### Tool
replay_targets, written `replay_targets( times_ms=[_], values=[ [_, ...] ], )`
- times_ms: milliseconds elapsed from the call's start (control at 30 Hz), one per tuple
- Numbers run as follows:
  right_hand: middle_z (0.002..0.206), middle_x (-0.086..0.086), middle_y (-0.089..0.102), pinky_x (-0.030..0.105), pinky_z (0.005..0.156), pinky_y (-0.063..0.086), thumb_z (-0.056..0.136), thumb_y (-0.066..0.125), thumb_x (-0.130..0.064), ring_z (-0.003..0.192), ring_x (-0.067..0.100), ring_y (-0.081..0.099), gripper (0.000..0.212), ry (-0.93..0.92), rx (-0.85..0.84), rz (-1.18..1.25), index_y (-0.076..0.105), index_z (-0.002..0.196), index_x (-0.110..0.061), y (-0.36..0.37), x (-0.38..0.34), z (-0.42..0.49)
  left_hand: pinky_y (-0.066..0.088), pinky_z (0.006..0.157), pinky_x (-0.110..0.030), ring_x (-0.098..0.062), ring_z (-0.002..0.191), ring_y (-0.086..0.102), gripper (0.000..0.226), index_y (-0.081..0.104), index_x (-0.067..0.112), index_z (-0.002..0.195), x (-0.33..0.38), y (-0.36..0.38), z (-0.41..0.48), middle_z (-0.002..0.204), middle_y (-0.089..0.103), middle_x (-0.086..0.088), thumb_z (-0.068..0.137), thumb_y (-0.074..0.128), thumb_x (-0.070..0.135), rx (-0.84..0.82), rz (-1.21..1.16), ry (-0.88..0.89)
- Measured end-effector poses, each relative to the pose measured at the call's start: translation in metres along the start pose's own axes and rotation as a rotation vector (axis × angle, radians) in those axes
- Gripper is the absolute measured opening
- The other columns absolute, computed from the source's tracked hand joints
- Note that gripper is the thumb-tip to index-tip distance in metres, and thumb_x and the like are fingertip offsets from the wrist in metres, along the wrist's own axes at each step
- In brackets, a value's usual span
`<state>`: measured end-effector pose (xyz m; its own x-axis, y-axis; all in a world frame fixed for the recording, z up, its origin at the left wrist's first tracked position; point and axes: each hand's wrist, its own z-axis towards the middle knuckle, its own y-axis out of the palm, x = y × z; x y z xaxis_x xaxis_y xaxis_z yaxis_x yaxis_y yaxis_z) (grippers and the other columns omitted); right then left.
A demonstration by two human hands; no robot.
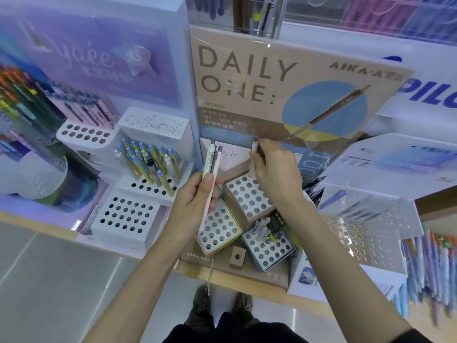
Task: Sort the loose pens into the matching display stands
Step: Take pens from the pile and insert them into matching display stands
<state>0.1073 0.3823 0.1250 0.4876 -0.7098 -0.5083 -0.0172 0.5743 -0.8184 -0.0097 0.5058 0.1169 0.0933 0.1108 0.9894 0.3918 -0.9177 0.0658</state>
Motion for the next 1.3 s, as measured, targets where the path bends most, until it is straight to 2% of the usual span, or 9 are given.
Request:
replay_targets(
  times_ms=[167, 433, 533, 667, 767, 867, 967, 1067, 1300],
  values=[
    [0.079, 0.012, 0.057, 0.028, 0.058, 0.019, 0.095, 0.053, -0.010, 0.070, 0.028, 0.050, 0.010, -0.020, 0.009, 0.041, 0.053, 0.086, -0.004, -0.001, 0.002, -0.001, 0.035, 0.048, -0.011, -0.002, 0.049, 0.040, 0.034, 0.059, 0.009, 0.092, 0.003, -0.003, 0.004, 0.054, 0.048, 0.012, 0.087, 0.043, 0.038, -0.013, -0.012, -0.005],
    [0.080, 0.006, 0.066, 0.030, 0.064, 0.042, 0.094, 0.056, -0.018, 0.075, 0.021, 0.059, 0.013, 0.101, 0.003, 0.224, 0.061, 0.094, -0.006, -0.002, 0.009, -0.002, 0.035, 0.048, -0.010, -0.001, 0.048, 0.041, 0.032, 0.061, 0.011, 0.090, 0.005, -0.006, 0.001, 0.053, 0.048, 0.012, 0.084, 0.046, 0.038, -0.030, -0.033, -0.005],
    [0.078, 0.006, 0.064, 0.028, 0.063, 0.039, 0.095, 0.054, -0.016, 0.074, 0.023, 0.058, 0.013, 0.116, -0.008, 0.256, 0.060, 0.092, -0.004, -0.006, 0.012, 0.001, 0.034, 0.047, -0.010, -0.001, 0.047, 0.041, 0.031, 0.062, 0.011, 0.091, 0.007, -0.007, 0.000, 0.052, 0.049, 0.012, 0.084, 0.046, 0.037, -0.033, -0.051, -0.013],
    [0.073, 0.005, 0.053, 0.028, 0.056, 0.025, 0.095, 0.053, -0.012, 0.067, 0.025, 0.050, 0.015, -0.047, -0.088, 0.096, 0.052, 0.083, -0.004, -0.009, 0.011, 0.002, 0.032, 0.045, -0.011, -0.001, 0.047, 0.039, 0.031, 0.061, 0.010, 0.091, 0.008, -0.006, 0.000, 0.054, 0.049, 0.010, 0.084, 0.047, 0.036, -0.048, -0.073, -0.015],
    [0.074, 0.003, 0.048, 0.031, 0.057, 0.030, 0.094, 0.054, -0.010, 0.068, 0.029, 0.052, 0.014, -0.183, -0.115, -0.013, 0.051, 0.082, -0.007, -0.003, 0.004, -0.002, 0.031, 0.045, -0.013, -0.001, 0.047, 0.038, 0.029, 0.061, 0.010, 0.090, 0.008, -0.006, 0.000, 0.054, 0.048, 0.010, 0.085, 0.047, 0.035, -0.062, -0.063, -0.006],
    [0.071, 0.003, 0.051, 0.031, 0.056, 0.027, 0.095, 0.054, -0.012, 0.063, 0.022, 0.046, 0.017, -0.078, -0.055, 0.056, 0.047, 0.079, -0.011, 0.001, 0.004, -0.002, 0.031, 0.045, -0.013, -0.002, 0.047, 0.038, 0.030, 0.062, 0.010, 0.090, 0.007, -0.006, 0.000, 0.054, 0.049, 0.010, 0.084, 0.047, 0.035, -0.063, -0.054, -0.013],
    [0.077, 0.008, 0.064, 0.032, 0.062, 0.041, 0.095, 0.054, -0.016, 0.069, 0.023, 0.056, 0.015, 0.095, 0.006, 0.196, 0.057, 0.088, -0.003, -0.001, 0.009, -0.001, 0.032, 0.045, -0.013, -0.001, 0.047, 0.039, 0.030, 0.062, 0.010, 0.091, 0.006, -0.006, 0.000, 0.053, 0.049, 0.011, 0.084, 0.047, 0.036, -0.061, -0.049, -0.015],
    [0.081, 0.011, 0.067, 0.028, 0.068, 0.045, 0.095, 0.056, -0.014, 0.076, 0.024, 0.061, 0.016, 0.128, 0.047, 0.294, 0.062, 0.092, 0.000, -0.004, 0.015, -0.006, 0.032, 0.045, -0.013, -0.001, 0.048, 0.039, 0.030, 0.062, 0.011, 0.090, 0.005, -0.007, 0.000, 0.054, 0.048, 0.011, 0.083, 0.048, 0.037, -0.059, -0.049, -0.012],
    [0.066, -0.005, 0.046, 0.025, 0.054, 0.034, 0.092, 0.055, -0.017, 0.058, 0.012, 0.040, 0.021, -0.160, 0.076, 0.121, 0.057, 0.075, -0.004, 0.004, 0.015, -0.016, 0.032, 0.045, -0.013, -0.002, 0.047, 0.040, 0.030, 0.063, 0.012, 0.090, 0.001, -0.004, 0.005, 0.054, 0.048, 0.011, 0.083, 0.049, 0.037, -0.063, -0.045, -0.026]
  ],
)
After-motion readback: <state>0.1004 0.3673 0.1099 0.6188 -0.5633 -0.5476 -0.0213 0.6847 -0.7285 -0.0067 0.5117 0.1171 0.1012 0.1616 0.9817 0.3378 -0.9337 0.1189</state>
